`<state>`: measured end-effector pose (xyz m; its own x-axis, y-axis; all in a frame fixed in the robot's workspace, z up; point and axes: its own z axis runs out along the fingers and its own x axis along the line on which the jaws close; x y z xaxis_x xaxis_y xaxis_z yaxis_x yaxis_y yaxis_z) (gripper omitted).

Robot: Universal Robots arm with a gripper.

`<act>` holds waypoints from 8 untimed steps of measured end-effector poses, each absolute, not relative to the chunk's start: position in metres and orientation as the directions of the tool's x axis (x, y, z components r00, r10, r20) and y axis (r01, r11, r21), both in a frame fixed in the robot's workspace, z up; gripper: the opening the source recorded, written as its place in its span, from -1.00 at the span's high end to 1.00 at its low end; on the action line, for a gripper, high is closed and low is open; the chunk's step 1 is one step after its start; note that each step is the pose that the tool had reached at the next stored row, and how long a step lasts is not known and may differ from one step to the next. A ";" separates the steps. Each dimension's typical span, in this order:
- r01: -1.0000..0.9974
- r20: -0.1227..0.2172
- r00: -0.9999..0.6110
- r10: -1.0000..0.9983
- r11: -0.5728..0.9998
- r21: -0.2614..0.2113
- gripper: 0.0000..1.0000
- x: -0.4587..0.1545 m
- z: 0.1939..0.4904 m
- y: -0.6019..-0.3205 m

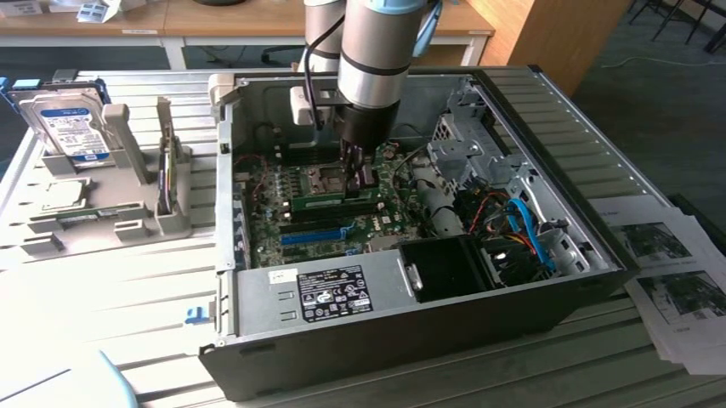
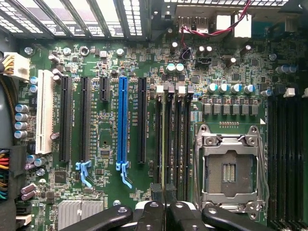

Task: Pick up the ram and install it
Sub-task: 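Insert the ram into the slot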

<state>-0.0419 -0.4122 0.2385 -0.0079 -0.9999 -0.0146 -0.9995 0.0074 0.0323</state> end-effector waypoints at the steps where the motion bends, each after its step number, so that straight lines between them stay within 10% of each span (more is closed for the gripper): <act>1: -0.999 -0.015 -0.008 -1.000 0.007 0.032 0.78 -0.042 0.238 -0.412; 8: -0.999 -0.014 -0.008 -1.000 0.007 0.032 0.78 -0.042 0.235 -0.412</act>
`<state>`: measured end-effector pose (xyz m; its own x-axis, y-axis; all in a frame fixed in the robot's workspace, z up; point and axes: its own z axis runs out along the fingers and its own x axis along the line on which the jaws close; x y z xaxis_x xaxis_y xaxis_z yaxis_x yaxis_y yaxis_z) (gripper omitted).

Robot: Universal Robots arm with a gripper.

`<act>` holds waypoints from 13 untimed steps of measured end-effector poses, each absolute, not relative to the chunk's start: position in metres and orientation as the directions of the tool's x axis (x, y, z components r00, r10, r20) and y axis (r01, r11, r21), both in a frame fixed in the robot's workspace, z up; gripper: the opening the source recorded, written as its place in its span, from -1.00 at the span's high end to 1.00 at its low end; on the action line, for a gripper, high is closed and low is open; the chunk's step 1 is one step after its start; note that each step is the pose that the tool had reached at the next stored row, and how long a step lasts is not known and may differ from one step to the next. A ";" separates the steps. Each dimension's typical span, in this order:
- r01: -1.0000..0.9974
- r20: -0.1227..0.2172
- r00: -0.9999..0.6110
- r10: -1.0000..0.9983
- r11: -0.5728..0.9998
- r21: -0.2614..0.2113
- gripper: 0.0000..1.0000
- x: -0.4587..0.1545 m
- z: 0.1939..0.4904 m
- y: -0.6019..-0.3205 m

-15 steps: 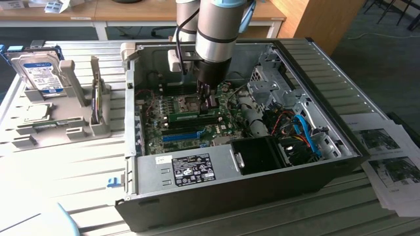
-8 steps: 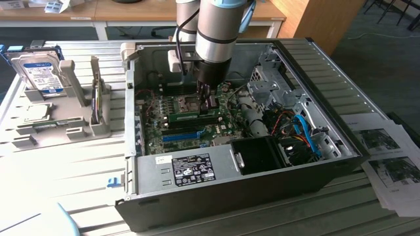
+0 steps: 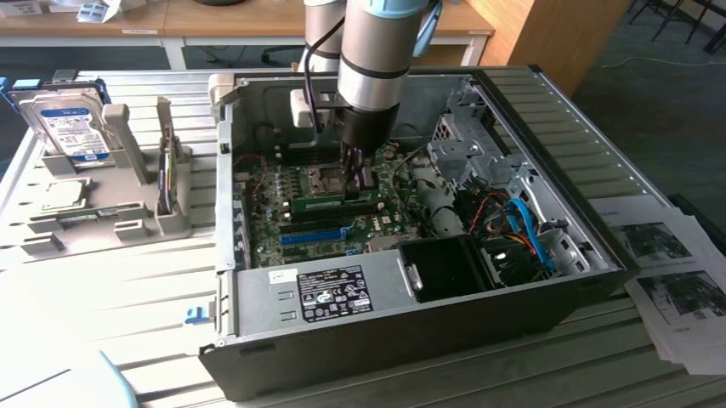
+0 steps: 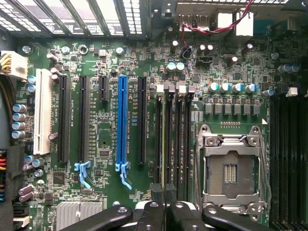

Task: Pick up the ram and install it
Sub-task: 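Insert the ram into the slot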

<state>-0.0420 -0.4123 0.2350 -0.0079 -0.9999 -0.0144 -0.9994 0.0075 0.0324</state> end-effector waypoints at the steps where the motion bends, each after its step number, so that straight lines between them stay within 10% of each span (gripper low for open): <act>1: -0.999 -0.014 -0.008 -1.000 0.007 0.032 0.78 -0.042 0.235 -0.412; 13: -0.999 -0.014 -0.008 -1.000 0.008 0.032 0.78 -0.042 0.234 -0.413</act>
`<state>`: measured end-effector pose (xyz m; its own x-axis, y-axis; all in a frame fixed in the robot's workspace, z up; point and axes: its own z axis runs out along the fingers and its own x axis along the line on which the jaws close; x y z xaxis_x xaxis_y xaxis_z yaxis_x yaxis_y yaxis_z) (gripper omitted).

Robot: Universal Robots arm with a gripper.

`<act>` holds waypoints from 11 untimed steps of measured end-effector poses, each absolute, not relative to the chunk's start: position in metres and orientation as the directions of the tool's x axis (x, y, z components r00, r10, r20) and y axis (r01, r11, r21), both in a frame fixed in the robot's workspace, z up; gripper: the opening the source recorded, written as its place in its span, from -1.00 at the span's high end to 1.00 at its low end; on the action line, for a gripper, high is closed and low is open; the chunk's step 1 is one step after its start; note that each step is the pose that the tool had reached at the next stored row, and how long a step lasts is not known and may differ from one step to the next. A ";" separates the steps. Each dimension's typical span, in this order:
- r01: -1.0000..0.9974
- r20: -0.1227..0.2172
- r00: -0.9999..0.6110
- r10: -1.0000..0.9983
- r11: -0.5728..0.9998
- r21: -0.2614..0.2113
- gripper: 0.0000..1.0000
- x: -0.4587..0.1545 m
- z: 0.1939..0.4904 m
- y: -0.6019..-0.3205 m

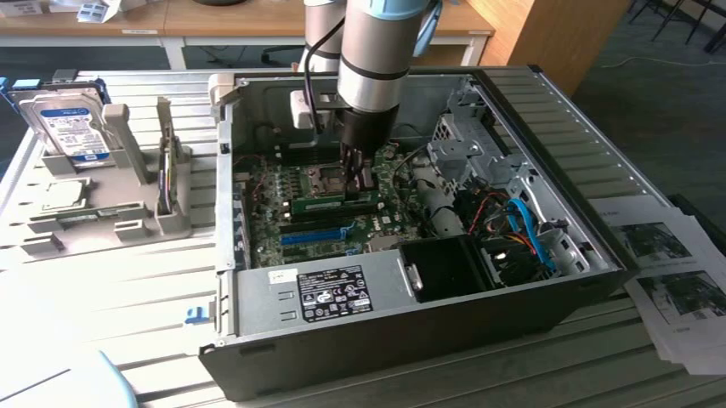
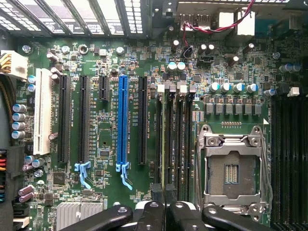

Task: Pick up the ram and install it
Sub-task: 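Insert the ram into the slot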

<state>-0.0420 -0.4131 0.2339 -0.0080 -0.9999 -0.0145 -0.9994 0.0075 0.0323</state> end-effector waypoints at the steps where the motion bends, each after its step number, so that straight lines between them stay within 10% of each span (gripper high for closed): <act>1: -0.999 -0.014 -0.008 -1.000 0.008 0.032 0.78 -0.042 0.234 -0.414; 11: -0.999 -0.014 -0.008 -1.000 0.007 0.032 0.78 -0.042 0.234 -0.415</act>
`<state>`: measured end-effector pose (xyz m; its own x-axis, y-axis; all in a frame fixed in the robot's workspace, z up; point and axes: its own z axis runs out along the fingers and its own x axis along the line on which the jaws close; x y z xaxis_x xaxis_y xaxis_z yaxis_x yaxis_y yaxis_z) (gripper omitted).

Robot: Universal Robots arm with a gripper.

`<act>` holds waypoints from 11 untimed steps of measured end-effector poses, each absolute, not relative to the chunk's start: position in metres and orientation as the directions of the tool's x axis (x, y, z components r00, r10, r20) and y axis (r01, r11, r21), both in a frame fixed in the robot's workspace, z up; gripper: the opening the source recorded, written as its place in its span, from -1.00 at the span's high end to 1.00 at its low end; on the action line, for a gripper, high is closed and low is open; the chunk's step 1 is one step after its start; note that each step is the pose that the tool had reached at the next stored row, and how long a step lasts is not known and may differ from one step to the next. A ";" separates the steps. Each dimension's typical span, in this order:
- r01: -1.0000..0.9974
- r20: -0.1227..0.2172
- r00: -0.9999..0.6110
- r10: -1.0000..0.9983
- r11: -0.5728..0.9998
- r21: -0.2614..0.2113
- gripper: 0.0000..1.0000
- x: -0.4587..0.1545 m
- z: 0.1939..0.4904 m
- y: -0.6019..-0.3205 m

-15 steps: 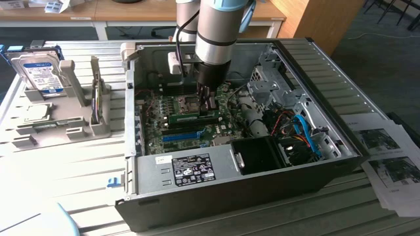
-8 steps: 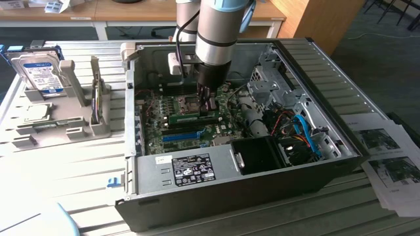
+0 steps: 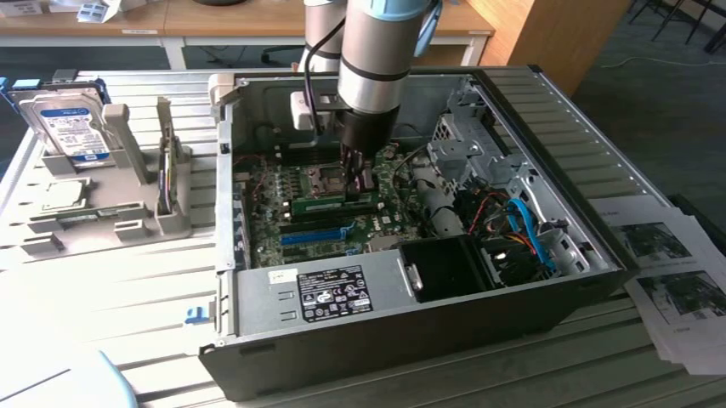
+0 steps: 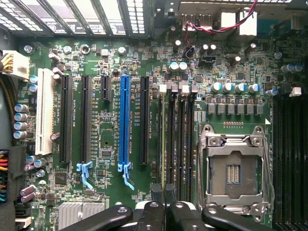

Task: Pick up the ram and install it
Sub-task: 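Insert the ram into the slot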

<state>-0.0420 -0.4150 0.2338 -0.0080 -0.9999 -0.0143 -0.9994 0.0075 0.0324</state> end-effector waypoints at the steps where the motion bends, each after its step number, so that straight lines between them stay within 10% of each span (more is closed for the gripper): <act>1: -0.999 -0.014 -0.008 -1.000 0.007 0.032 0.78 -0.042 0.233 -0.415; 11: -0.999 -0.014 -0.008 -1.000 0.007 0.032 0.78 -0.042 0.231 -0.415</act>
<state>-0.0420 -0.4150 0.2311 -0.0079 -0.9999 -0.0142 -0.9994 0.0075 0.0324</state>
